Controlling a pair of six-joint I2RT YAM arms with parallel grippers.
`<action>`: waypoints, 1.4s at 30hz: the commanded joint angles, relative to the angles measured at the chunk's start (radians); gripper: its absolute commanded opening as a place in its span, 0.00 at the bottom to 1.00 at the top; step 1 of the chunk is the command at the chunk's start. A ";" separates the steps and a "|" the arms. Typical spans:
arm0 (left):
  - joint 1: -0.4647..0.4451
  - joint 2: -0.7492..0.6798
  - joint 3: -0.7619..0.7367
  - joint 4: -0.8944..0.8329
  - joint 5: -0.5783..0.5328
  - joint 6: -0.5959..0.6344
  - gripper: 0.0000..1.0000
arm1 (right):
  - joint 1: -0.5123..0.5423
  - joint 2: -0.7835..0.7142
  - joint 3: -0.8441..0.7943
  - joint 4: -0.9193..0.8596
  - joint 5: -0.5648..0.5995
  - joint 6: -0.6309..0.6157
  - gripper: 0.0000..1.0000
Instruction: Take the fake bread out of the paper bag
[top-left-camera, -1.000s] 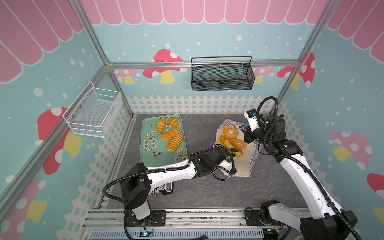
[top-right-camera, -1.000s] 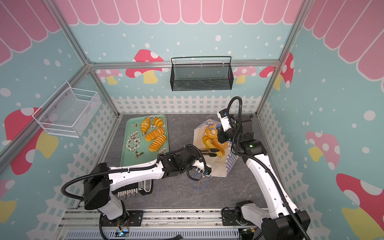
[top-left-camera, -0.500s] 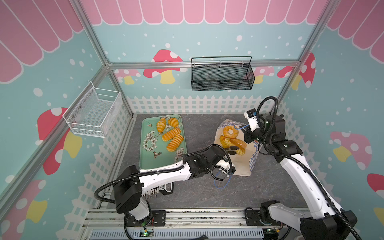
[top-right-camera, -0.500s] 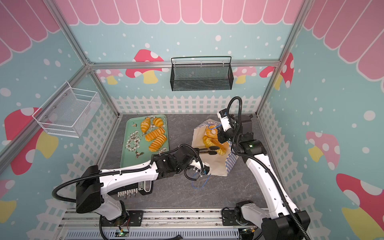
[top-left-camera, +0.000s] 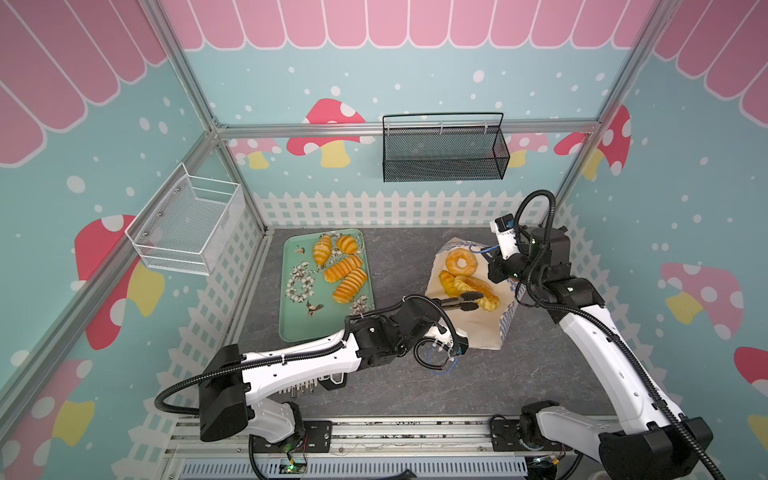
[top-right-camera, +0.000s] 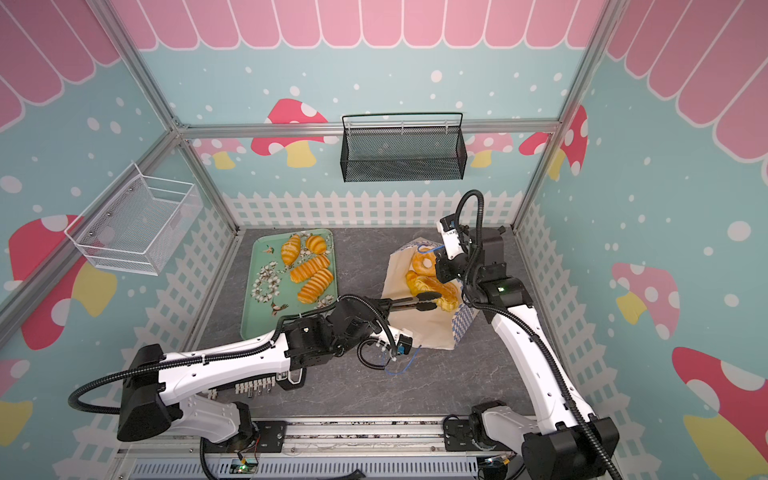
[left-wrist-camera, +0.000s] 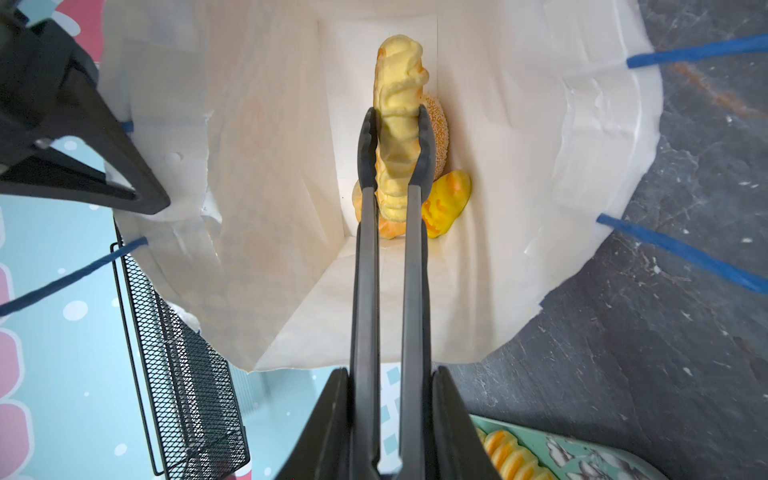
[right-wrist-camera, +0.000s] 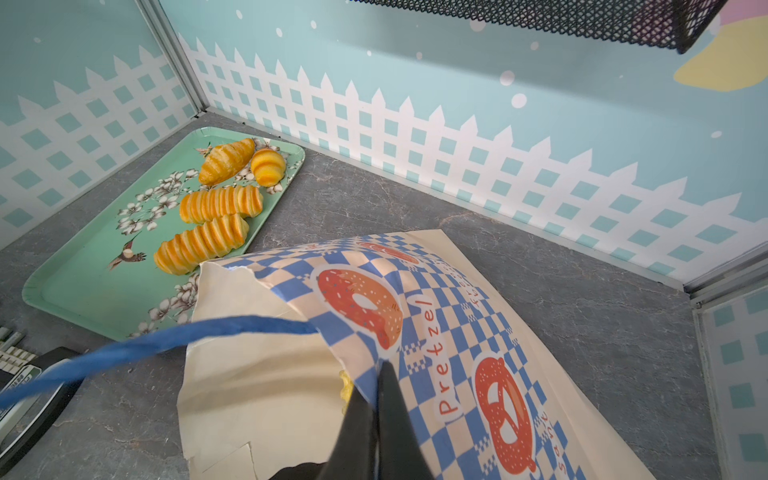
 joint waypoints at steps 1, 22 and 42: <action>-0.003 -0.005 0.000 0.005 -0.017 -0.028 0.00 | 0.005 0.006 0.024 -0.020 -0.002 0.018 0.00; 0.027 0.229 0.123 0.006 -0.115 -0.018 0.28 | 0.005 -0.001 0.012 -0.037 -0.064 0.005 0.00; 0.058 0.246 0.108 0.012 -0.094 0.005 0.36 | 0.005 0.018 0.026 -0.039 -0.081 -0.001 0.00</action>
